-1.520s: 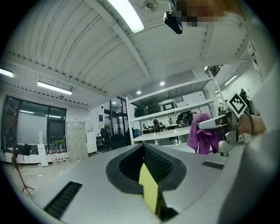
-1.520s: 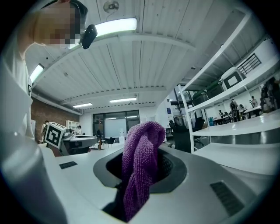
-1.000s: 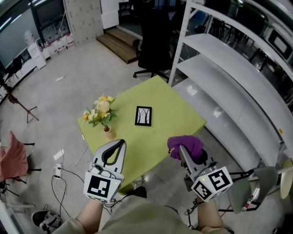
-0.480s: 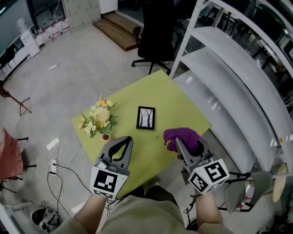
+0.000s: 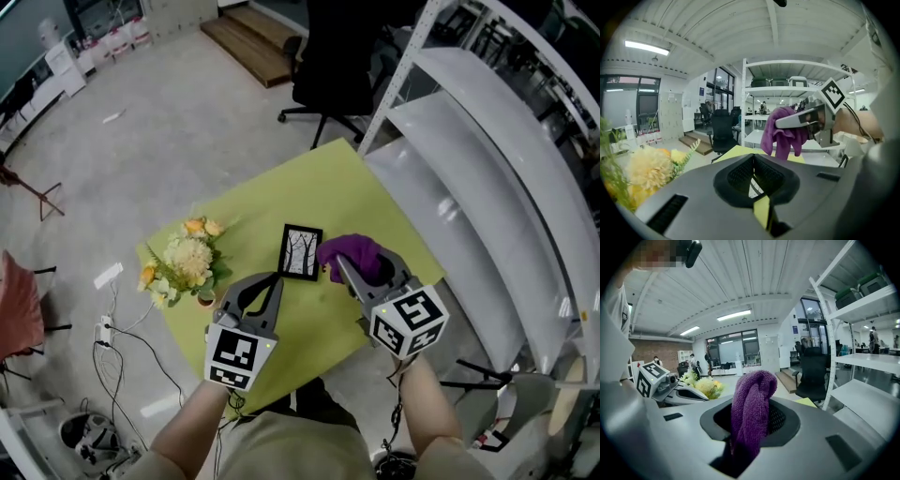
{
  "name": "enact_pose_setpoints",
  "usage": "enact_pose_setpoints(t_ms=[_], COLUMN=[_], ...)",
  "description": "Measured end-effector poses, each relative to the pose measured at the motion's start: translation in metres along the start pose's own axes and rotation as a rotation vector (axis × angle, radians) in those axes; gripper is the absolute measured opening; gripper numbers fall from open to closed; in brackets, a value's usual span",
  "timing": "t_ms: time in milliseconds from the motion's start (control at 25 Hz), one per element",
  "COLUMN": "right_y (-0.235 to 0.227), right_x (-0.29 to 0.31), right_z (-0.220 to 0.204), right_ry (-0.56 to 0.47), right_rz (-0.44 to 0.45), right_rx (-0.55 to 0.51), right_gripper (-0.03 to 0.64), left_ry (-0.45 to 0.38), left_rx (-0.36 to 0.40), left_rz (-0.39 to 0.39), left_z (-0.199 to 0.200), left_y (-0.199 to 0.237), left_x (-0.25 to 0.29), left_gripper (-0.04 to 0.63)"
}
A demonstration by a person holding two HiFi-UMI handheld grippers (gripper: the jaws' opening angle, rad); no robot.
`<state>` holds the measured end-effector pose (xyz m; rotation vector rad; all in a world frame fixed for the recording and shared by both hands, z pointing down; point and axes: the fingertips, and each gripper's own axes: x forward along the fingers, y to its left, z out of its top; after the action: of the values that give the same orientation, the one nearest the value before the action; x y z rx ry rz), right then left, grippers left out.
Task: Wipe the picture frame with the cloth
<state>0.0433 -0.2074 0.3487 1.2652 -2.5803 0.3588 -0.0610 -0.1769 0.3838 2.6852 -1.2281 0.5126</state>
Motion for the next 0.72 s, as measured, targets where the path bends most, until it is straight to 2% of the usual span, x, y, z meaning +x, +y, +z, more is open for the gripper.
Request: enact_pose_setpoints(t_ms=[320,720], right_y=[-0.042,-0.051], right_x=[0.089,0.175], right_z=[-0.048,-0.12], right_ry=[0.096,0.216], right_rz=[0.08,0.149], right_rx=[-0.046,-0.117], right_gripper=[0.109,0.11], left_ry=[0.111,0.221], left_rx=[-0.069,-0.129], left_rz=[0.042,0.05], left_z=[-0.054,-0.118], left_y=[0.024,0.037], left_x=[0.068,0.124], left_gripper=[0.008,0.008])
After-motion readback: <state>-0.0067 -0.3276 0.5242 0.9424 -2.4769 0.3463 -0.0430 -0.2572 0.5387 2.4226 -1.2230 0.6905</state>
